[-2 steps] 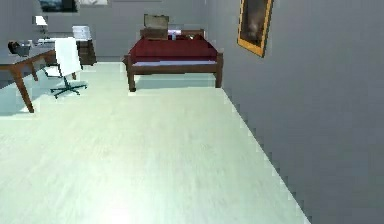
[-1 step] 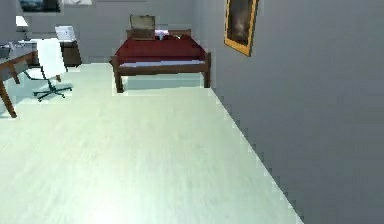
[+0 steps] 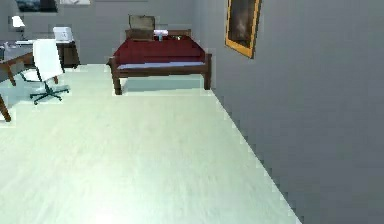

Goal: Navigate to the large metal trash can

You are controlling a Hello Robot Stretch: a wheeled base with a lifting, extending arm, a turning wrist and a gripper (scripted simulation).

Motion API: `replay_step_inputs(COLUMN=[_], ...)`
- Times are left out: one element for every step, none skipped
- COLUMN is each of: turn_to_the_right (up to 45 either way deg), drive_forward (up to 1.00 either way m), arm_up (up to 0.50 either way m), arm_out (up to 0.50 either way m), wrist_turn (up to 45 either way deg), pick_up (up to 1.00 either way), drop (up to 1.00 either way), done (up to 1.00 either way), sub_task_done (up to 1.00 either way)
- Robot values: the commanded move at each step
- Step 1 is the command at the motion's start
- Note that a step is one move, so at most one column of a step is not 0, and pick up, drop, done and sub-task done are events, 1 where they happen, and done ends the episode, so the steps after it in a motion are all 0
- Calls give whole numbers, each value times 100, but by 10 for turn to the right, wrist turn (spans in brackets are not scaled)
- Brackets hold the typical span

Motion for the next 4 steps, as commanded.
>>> replay_step_inputs(turn_to_the_right=[-450,-180,0,-30], drive_forward=[0,0,100,0], arm_up=[0,0,0,0], arm_out=[0,0,0,0], wrist_turn=[0,0,0,0], pick_up=[0,0,0,0], drop=[0,0,0,0], done=[0,0,0,0], sub_task_done=[0,0,0,0])
